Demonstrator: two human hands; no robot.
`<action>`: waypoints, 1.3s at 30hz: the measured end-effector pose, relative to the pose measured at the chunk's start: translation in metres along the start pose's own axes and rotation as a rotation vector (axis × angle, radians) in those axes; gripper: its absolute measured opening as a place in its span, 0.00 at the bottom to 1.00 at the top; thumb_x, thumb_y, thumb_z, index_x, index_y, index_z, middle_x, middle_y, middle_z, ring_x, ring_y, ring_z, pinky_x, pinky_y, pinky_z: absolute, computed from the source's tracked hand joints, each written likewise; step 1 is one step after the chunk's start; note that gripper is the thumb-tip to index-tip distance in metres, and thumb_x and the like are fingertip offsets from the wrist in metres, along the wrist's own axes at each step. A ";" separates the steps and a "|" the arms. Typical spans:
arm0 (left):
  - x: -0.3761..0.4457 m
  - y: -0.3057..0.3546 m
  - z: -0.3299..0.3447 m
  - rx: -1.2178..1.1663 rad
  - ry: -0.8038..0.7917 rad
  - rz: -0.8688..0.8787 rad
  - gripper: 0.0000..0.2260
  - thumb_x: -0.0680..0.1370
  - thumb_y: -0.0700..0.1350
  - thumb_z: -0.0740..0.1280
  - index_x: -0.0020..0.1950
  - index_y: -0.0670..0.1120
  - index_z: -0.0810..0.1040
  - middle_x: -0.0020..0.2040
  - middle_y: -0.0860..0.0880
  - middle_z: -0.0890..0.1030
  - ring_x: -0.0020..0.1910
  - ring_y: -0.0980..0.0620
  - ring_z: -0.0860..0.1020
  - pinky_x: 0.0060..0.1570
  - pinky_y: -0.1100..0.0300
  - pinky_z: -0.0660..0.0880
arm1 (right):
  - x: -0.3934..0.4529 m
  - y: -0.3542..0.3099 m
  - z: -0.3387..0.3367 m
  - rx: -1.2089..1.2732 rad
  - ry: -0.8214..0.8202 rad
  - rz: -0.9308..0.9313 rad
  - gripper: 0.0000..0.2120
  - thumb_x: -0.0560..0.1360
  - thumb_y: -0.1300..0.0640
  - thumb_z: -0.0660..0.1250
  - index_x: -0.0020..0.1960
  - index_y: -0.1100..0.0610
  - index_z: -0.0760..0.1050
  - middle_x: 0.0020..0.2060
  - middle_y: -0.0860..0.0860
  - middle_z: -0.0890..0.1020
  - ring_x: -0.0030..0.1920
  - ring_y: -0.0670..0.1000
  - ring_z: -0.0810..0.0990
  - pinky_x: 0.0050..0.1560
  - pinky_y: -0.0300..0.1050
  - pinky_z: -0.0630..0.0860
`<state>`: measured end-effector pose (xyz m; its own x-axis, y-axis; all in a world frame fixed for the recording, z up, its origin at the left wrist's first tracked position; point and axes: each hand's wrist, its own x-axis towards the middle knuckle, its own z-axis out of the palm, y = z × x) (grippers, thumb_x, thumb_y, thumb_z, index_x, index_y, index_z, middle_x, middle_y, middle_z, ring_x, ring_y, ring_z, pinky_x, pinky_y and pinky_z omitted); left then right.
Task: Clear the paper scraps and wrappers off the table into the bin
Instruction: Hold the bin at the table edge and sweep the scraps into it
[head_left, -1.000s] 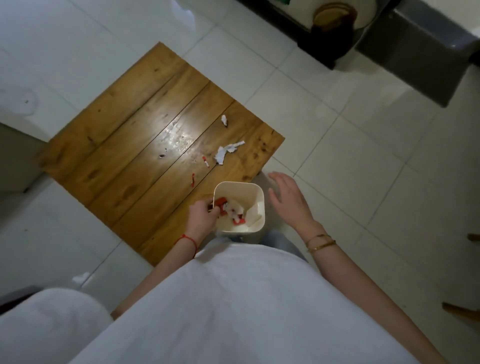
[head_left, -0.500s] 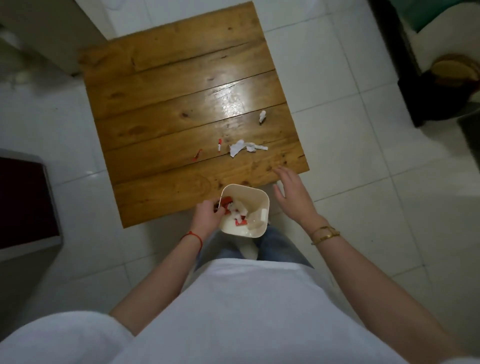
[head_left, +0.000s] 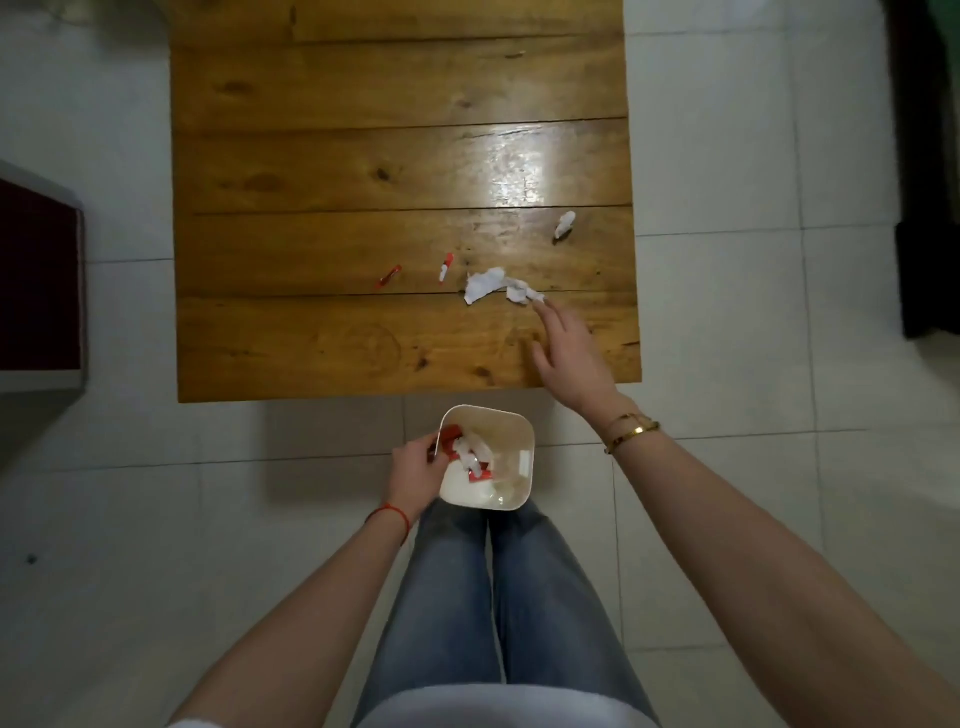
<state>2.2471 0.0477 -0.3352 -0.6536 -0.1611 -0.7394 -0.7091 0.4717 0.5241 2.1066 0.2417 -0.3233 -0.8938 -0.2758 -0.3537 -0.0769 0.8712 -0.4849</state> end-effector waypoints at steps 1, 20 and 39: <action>0.007 -0.005 0.005 -0.007 0.009 -0.013 0.10 0.78 0.46 0.63 0.54 0.45 0.81 0.43 0.44 0.84 0.39 0.50 0.80 0.38 0.57 0.77 | 0.009 0.003 0.005 -0.007 -0.002 -0.013 0.24 0.79 0.57 0.58 0.74 0.59 0.60 0.73 0.58 0.64 0.72 0.57 0.62 0.72 0.51 0.58; 0.072 -0.031 0.043 -0.082 0.121 -0.121 0.08 0.76 0.43 0.64 0.48 0.41 0.80 0.30 0.49 0.76 0.28 0.55 0.71 0.26 0.63 0.64 | -0.010 0.025 0.089 -0.191 -0.164 -0.429 0.23 0.80 0.54 0.56 0.74 0.58 0.62 0.74 0.54 0.64 0.76 0.54 0.55 0.76 0.50 0.45; 0.072 -0.033 0.037 -0.101 0.151 -0.071 0.08 0.76 0.41 0.63 0.50 0.43 0.81 0.31 0.47 0.77 0.29 0.54 0.71 0.29 0.61 0.67 | 0.114 0.052 0.028 -0.155 0.123 -0.041 0.27 0.81 0.53 0.54 0.76 0.61 0.54 0.77 0.59 0.55 0.76 0.58 0.52 0.76 0.52 0.47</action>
<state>2.2333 0.0532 -0.4211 -0.6280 -0.3226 -0.7082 -0.7727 0.3662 0.5184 2.0132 0.2447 -0.4109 -0.9351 -0.2687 -0.2309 -0.1729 0.9150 -0.3646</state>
